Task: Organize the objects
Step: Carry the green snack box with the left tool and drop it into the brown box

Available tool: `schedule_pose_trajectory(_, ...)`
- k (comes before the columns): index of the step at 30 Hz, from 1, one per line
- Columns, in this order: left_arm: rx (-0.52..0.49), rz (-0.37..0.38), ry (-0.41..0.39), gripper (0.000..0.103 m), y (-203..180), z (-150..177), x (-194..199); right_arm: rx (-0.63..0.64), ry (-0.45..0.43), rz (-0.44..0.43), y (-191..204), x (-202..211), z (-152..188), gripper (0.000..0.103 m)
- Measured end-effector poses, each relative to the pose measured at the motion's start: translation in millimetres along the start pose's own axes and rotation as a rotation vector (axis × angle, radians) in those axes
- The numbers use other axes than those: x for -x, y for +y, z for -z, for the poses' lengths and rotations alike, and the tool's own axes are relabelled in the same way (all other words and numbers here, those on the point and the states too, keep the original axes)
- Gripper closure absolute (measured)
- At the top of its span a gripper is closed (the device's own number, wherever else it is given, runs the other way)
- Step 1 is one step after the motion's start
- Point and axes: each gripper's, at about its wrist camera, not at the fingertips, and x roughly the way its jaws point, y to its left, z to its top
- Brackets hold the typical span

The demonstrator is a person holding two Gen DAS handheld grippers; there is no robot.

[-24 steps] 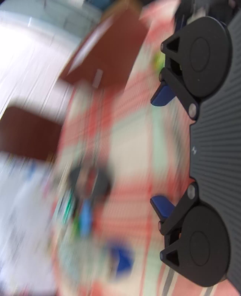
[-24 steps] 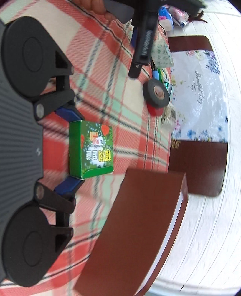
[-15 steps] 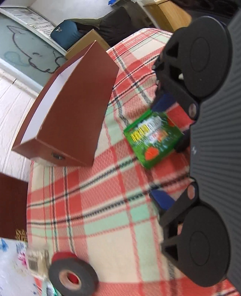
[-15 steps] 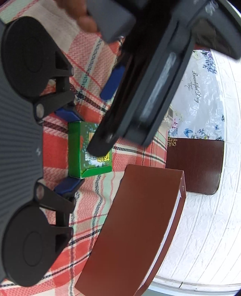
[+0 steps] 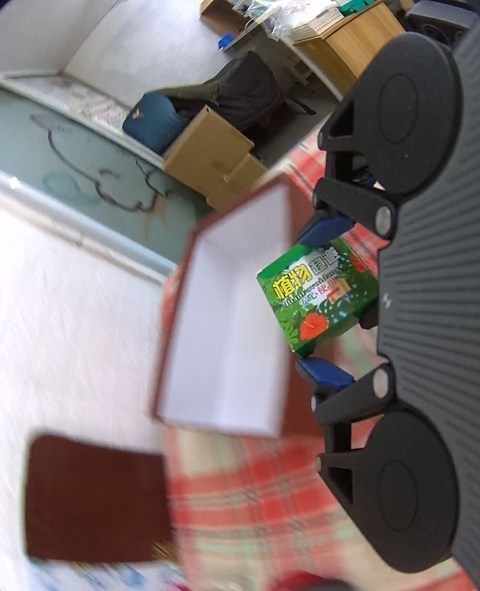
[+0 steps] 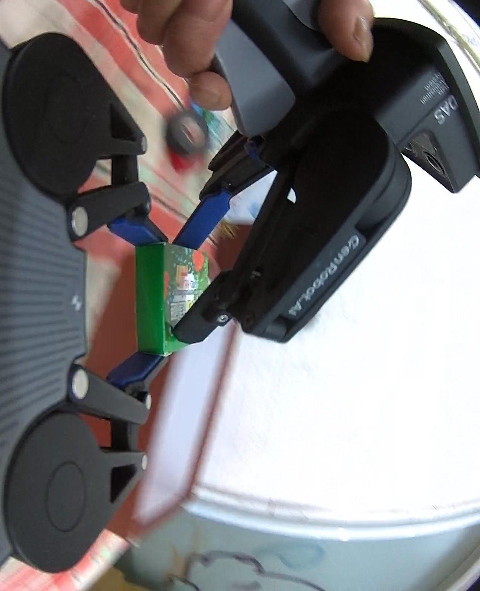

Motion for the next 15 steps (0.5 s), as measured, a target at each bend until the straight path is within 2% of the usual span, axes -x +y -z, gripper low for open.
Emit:
schedule_pose_trajectory(3, -0.023, 0.014, -0.002, 0.035, -16.8, -21.1, -38.0, -0.028, -0.015, 0.083, -28.0, -19.1, -12.2, 0.042)
schedule_pose_trajectory(7, -0.053, 0.005, 0.021, 0.034, -38.4, -33.7, -88.5, -0.081, 0.028, 0.175, -64.0, -49.1, -13.2, 0.042)
schedule_pose_trajectory(12, -0.085, -0.079, 0.048, 0.032, -49.3, -30.0, -115.2, -0.121, 0.106, 0.277, -91.0, -79.3, -3.3, 0.04)
schedule_pose_trajectory(15, -0.097, -0.105, 0.03, 0.024, -44.2, -30.6, -99.0, -0.125, 0.081, 0.331, -95.1, -67.9, -0.9, 0.021)
